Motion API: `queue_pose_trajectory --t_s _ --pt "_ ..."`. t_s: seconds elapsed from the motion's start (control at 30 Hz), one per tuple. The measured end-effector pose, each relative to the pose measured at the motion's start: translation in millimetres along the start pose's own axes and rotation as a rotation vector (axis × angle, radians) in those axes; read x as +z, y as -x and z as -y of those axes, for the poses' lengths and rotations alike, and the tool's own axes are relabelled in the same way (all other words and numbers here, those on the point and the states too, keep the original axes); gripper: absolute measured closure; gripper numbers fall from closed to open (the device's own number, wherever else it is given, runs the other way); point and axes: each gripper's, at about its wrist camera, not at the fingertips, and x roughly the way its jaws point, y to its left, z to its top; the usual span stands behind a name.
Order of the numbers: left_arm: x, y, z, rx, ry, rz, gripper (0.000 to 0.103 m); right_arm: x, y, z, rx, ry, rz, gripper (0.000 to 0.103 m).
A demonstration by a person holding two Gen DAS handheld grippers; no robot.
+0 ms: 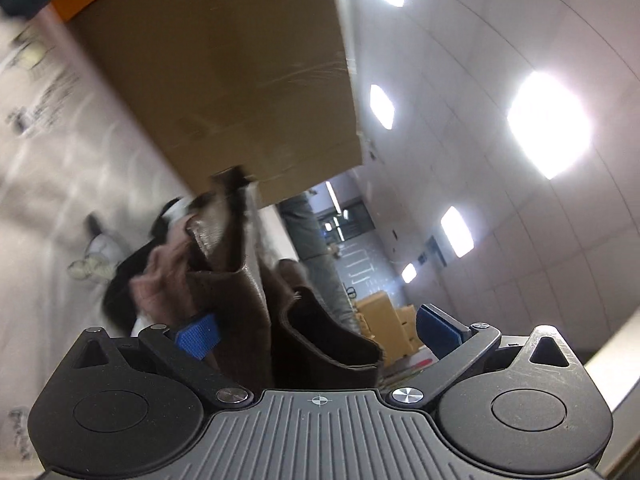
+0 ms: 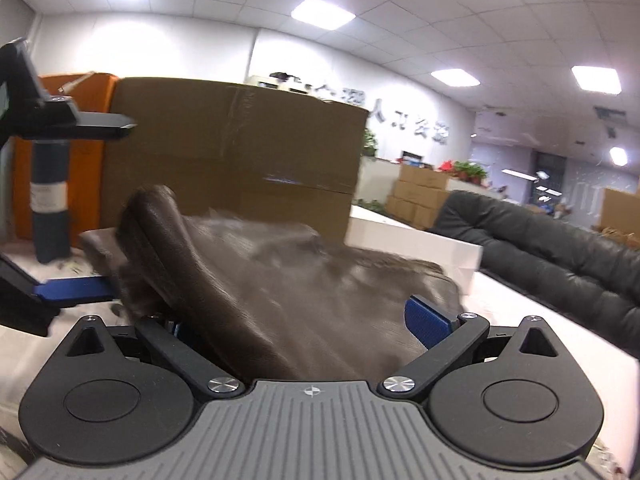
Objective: Fold clothes
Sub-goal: 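Grasp the brown leather jacket edge with the left gripper while the right gripper grasps another edge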
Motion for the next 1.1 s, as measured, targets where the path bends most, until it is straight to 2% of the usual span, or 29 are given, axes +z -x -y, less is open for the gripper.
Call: queue_pose_trajectory --t_s 0.03,0.07,0.1,0.17,0.2,0.27,0.3,0.33,0.43,0.5,0.7,0.83,0.9,1.1 --pt "1.4 -2.5 1.3 0.029 -0.016 -0.004 0.000 2.9 -5.1 -1.7 0.014 -0.015 -0.003 0.008" --pt "2.6 -3.8 0.1 0.062 -0.022 -0.006 0.000 5.2 -10.4 -2.2 0.022 -0.036 -0.008 0.023" --pt "3.7 -5.0 -1.9 0.095 -0.025 -0.008 0.001 7.3 -14.6 -1.5 0.033 -0.060 -0.016 0.046" --pt "2.7 -5.6 -6.3 0.108 -0.013 -0.008 0.001 7.5 -19.7 7.5 0.071 -0.131 -0.031 0.070" --pt "2.4 -4.5 -6.4 0.110 -0.014 -0.005 0.004 7.0 -18.9 13.1 0.085 -0.166 -0.024 0.078" --pt "2.5 -3.0 -3.3 0.158 -0.049 0.018 0.019 6.8 -9.7 27.2 0.094 -0.238 0.007 0.088" --pt "0.6 -3.3 -1.9 0.197 -0.083 0.027 0.039 7.8 -5.0 32.6 0.086 -0.268 0.032 0.091" --pt "-1.6 -3.9 -0.7 0.234 -0.120 0.034 0.061 9.1 0.0 38.0 0.077 -0.297 0.057 0.093" --pt "-12.5 -0.1 9.9 0.303 -0.250 0.065 0.079 17.9 16.7 54.0 0.056 -0.369 0.133 0.097" --pt "-20.1 0.9 16.4 0.325 -0.321 0.089 0.084 29.1 32.0 61.8 0.061 -0.400 0.181 0.098" --pt "-31.4 18.7 44.3 0.342 -0.474 0.155 0.091 66.8 102.1 61.9 0.146 -0.422 0.398 0.099" --pt "-29.6 46.9 53.6 0.344 -0.485 0.186 0.092 90.3 143.9 45.0 0.239 -0.411 0.497 0.099" --pt "-26.7 56.9 59.3 0.340 -0.484 0.196 0.092 99.6 157.7 31.7 0.305 -0.397 0.519 0.099" --pt "-2.0 125.3 60.8 0.437 -0.553 0.299 0.092 114.1 168.6 -9.7 0.468 -0.434 0.504 0.099"
